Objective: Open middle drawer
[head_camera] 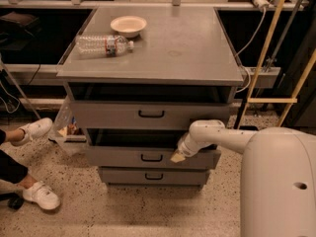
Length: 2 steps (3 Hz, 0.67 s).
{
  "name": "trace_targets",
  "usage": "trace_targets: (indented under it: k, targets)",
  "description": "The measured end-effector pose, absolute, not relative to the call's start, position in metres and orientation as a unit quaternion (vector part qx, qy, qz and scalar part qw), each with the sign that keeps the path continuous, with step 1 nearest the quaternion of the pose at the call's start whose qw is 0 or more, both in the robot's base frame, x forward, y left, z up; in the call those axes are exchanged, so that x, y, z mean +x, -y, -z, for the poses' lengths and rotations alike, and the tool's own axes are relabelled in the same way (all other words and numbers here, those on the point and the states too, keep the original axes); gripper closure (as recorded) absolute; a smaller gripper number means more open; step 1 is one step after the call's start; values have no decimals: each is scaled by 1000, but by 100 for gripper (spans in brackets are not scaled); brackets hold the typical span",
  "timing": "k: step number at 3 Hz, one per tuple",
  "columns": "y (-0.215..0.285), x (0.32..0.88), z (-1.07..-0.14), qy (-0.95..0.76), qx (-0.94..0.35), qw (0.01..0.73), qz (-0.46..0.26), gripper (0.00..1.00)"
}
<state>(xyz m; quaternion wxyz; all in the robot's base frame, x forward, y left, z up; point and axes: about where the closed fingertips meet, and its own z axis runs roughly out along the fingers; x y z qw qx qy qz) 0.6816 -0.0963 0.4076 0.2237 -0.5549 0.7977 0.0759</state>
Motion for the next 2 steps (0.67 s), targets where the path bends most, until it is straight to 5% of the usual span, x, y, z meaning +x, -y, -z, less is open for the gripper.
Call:
trace_targets:
  k: [1,2]
  targets:
    - [105,668,-410,-803,-544,230,-79,100]
    - [111,655,-410,-809,-536,228,-81,100]
